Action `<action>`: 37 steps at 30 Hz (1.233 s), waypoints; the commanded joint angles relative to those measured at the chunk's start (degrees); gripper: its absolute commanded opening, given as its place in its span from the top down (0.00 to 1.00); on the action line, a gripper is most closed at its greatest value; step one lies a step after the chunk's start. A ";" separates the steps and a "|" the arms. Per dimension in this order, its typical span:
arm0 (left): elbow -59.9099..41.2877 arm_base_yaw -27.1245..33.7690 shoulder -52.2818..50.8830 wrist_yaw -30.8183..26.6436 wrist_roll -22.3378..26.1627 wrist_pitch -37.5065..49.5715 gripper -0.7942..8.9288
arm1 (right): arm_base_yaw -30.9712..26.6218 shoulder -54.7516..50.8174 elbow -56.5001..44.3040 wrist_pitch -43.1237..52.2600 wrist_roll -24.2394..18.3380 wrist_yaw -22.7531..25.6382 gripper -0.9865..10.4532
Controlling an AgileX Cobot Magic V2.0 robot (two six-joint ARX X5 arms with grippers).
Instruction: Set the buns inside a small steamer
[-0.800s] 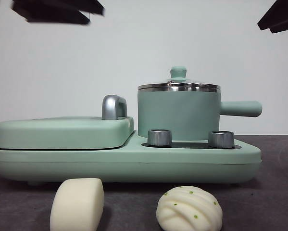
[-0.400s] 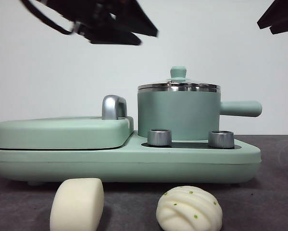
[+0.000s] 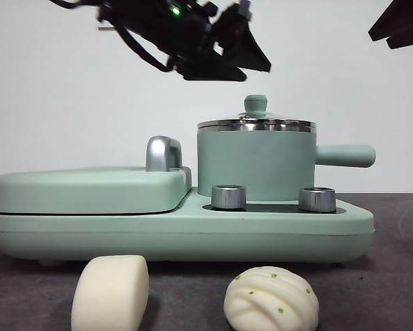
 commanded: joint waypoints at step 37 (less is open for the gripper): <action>3.67 -1.03 5.03 -1.46 3.10 -5.09 0.91 | 0.28 0.20 0.87 0.55 0.59 0.02 0.72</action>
